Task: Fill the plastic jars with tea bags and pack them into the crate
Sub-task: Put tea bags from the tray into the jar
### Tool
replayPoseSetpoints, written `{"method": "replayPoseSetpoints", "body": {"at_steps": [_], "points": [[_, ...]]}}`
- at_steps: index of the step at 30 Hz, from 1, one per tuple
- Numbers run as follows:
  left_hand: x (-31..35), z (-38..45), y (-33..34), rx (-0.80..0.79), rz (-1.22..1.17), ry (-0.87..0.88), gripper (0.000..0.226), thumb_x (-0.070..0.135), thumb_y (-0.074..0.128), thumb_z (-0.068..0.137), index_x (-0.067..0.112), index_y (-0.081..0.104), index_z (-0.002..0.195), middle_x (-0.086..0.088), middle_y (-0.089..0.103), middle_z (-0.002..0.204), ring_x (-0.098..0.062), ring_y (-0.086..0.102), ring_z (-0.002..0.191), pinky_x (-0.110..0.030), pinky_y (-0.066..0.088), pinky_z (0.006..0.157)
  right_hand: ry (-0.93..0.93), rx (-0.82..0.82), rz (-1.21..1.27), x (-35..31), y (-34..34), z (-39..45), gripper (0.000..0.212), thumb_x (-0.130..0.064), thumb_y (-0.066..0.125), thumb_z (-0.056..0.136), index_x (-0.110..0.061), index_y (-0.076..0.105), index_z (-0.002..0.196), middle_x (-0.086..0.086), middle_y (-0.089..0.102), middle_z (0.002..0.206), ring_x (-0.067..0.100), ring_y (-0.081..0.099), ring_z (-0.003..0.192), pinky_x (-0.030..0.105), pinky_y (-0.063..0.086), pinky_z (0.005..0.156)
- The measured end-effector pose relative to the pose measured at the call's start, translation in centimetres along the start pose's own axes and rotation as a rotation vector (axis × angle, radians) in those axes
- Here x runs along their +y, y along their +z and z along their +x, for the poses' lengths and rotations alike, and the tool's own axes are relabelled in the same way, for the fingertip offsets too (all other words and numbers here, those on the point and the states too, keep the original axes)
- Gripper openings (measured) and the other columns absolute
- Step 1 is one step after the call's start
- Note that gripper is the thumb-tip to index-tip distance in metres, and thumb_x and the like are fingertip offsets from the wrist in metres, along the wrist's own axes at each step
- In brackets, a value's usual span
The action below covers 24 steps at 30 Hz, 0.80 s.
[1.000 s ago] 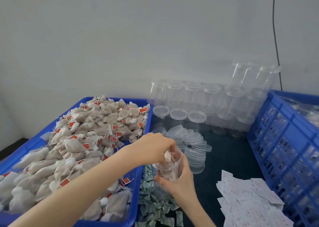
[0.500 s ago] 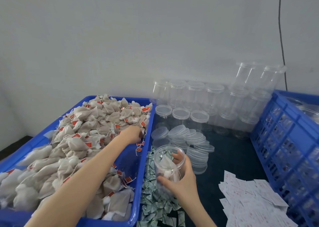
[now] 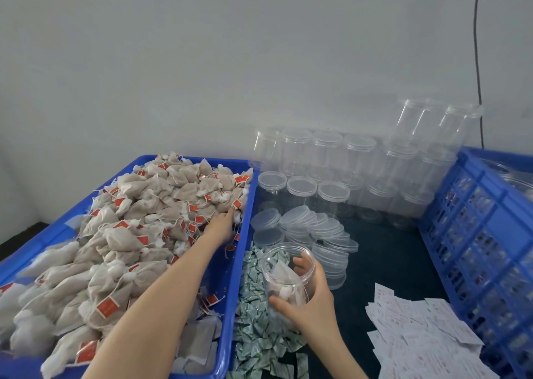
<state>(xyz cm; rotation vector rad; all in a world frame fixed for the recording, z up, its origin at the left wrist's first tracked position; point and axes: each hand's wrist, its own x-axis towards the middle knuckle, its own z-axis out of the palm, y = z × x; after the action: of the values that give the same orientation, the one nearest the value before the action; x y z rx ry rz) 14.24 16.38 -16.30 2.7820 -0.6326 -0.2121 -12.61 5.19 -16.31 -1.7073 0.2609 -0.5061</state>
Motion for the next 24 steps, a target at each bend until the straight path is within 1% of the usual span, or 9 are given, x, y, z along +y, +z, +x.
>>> {"method": "replayPoseSetpoints", "body": {"at_steps": [4,8,9,11,13,15,19,21,24], "points": [[0.2,0.0,0.0,0.077,0.198,0.009,0.04,0.026,0.053,0.094,0.018,0.047,0.132,-0.011,0.051,0.132,-0.031,0.049,0.119,-0.041,0.043,0.095,0.005,-0.008,-0.014,0.0,0.0,0.1,0.093,-0.048,0.086,0.042,-0.05,0.043,0.125,-0.022,0.058,0.124,-0.01,0.054,0.114,0.005,0.043,0.088],[0.3,-0.3,0.7,0.178,0.301,0.025,0.03,0.029,0.054,0.094,0.026,0.06,0.124,-0.011,0.028,0.148,-0.031,0.025,0.138,-0.044,0.032,0.107,0.01,-0.014,-0.027,0.0,0.0,0.1,0.092,-0.048,0.086,0.043,-0.052,0.042,0.124,-0.023,0.057,0.125,-0.011,0.053,0.115,0.005,0.043,0.088],[0.5,-0.4,0.8,0.167,0.302,0.052,0.03,0.029,0.054,0.094,0.023,0.061,0.123,-0.01,0.029,0.149,-0.03,0.027,0.139,-0.043,0.034,0.106,0.011,-0.014,-0.03,0.0,-0.1,0.2,0.092,-0.048,0.086,0.043,-0.053,0.042,0.124,-0.022,0.057,0.125,-0.011,0.053,0.115,0.004,0.043,0.087],[0.9,-0.7,0.8,0.1,0.285,0.074,0.028,0.025,0.05,0.094,0.018,0.059,0.119,-0.008,0.052,0.133,-0.028,0.051,0.121,-0.039,0.045,0.091,0.012,-0.015,-0.037,0.0,-0.2,0.2,0.092,-0.048,0.086,0.043,-0.052,0.042,0.123,-0.021,0.057,0.125,-0.013,0.052,0.114,0.001,0.041,0.086],[1.5,-1.2,0.4,0.085,0.328,0.091,0.025,0.023,0.045,0.094,0.018,0.057,0.115,-0.005,0.065,0.115,-0.027,0.062,0.104,-0.035,0.048,0.079,0.009,-0.012,-0.039,-0.1,-0.4,0.2,0.091,-0.048,0.086,0.043,-0.051,0.042,0.123,-0.022,0.056,0.124,-0.015,0.051,0.113,0.0,0.04,0.085],[1.9,-1.3,-0.5,0.13,0.368,0.097,0.024,0.02,0.043,0.095,0.016,0.052,0.117,-0.006,0.066,0.11,-0.028,0.064,0.099,-0.035,0.046,0.072,0.009,-0.009,-0.038,0.0,-0.6,0.2,0.091,-0.047,0.086,0.043,-0.052,0.043,0.122,-0.024,0.056,0.124,-0.015,0.051,0.113,-0.001,0.04,0.085],[2.5,-1.7,-3.2,0.266,0.153,0.037,0.023,0.011,0.047,0.095,0.011,0.042,0.116,-0.005,0.061,0.084,-0.024,0.06,0.072,-0.031,0.041,0.056,0.005,-0.006,-0.033,0.0,-1.0,0.0,0.092,-0.045,0.088,0.044,-0.054,0.043,0.123,-0.023,0.057,0.124,-0.014,0.051,0.114,0.0,0.04,0.085],[2.8,-2.5,-5.3,0.337,0.092,0.062,0.026,0.013,0.047,0.095,0.013,0.042,0.12,-0.007,0.062,0.087,-0.023,0.058,0.071,-0.03,0.041,0.056,0.001,-0.011,-0.035,0.1,-1.2,0.1,0.092,-0.034,0.093,0.049,-0.051,0.043,0.125,-0.021,0.056,0.125,-0.015,0.051,0.113,-0.001,0.04,0.084],[3.8,-4.1,-8.7,0.48,0.182,0.134,0.024,0.016,0.045,0.097,0.015,0.05,0.12,-0.007,0.064,0.095,-0.022,0.059,0.077,-0.03,0.04,0.058,0.001,-0.015,-0.033,0.3,-1.2,0.2,0.09,-0.022,0.094,0.056,-0.051,0.043,0.124,-0.021,0.055,0.126,-0.016,0.05,0.112,-0.001,0.04,0.084]]}}
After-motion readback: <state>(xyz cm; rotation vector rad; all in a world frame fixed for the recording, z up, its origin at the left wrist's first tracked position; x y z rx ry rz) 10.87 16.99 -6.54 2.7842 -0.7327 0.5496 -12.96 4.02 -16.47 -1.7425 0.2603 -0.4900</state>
